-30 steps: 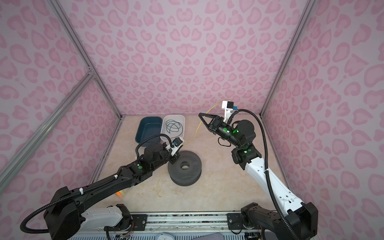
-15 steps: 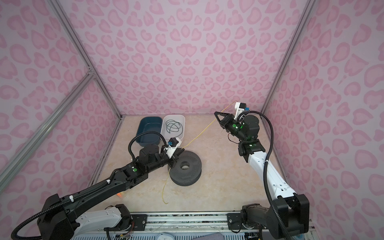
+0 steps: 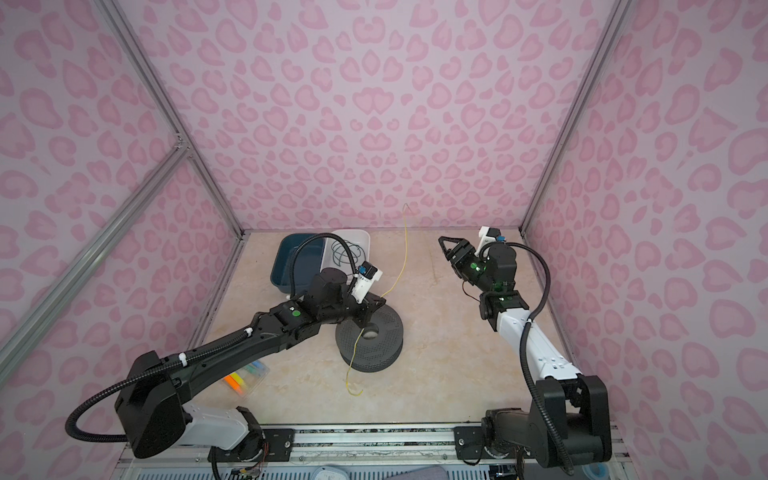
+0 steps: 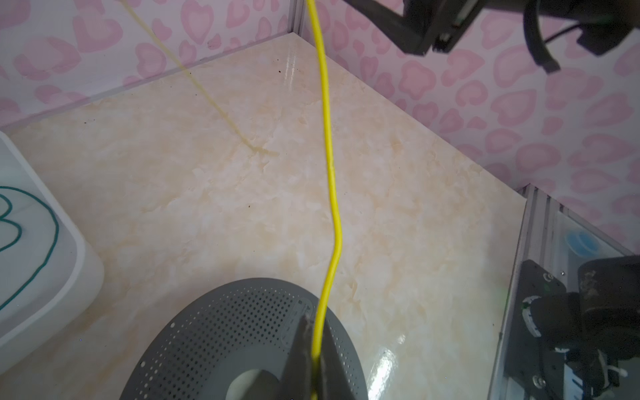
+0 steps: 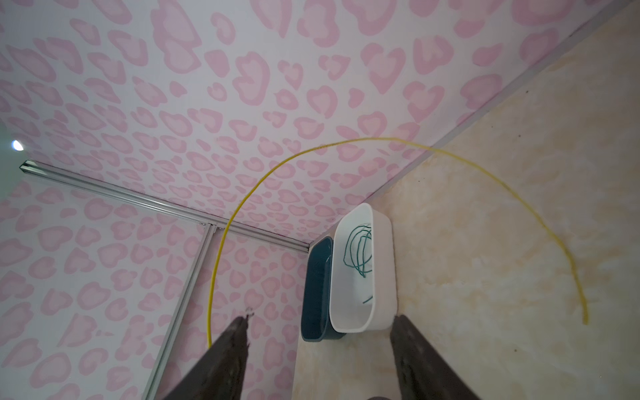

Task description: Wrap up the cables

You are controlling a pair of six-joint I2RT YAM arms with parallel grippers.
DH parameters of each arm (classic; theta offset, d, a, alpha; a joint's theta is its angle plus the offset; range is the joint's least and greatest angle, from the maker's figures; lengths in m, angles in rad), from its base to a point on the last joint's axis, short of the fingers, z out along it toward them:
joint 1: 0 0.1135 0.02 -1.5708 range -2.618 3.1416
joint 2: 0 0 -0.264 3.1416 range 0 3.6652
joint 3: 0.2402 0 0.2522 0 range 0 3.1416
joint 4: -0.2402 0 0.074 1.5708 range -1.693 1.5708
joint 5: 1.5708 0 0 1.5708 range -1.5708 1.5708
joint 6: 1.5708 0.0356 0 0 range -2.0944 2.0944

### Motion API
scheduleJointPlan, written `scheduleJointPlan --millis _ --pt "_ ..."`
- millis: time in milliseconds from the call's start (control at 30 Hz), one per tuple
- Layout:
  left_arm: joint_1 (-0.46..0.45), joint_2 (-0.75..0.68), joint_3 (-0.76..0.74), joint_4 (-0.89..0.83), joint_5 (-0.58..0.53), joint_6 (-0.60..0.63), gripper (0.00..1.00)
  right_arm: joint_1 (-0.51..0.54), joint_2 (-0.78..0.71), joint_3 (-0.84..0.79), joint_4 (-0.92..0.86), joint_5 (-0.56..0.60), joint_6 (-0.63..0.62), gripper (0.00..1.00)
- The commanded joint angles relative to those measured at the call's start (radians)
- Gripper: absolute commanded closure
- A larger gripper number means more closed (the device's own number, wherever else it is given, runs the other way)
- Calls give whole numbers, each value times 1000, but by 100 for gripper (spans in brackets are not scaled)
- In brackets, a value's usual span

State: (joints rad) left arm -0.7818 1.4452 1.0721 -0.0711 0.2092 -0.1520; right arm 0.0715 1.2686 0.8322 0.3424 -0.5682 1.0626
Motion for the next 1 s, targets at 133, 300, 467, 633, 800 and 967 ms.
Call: scheduleJointPlan --millis 133,300,467,633,800,967 --pt "0 127 176 -27 22 -92 96 61 -142 -109 -34 20 -38 27" --pt "0 174 219 -41 81 -76 96 244 -152 -74 -68 57 -104 33" --pt "-2 169 219 -45 112 -76 97 339 -82 -46 -52 96 -99 42" --pt "-6 143 202 -46 124 -63 96 353 -21 -45 -1 96 -33 59" --pt "-7 124 186 -43 119 -52 91 364 7 -38 21 82 -13 100" --pt "-7 80 168 -73 96 -46 48 362 -42 -22 -60 132 -109 100"
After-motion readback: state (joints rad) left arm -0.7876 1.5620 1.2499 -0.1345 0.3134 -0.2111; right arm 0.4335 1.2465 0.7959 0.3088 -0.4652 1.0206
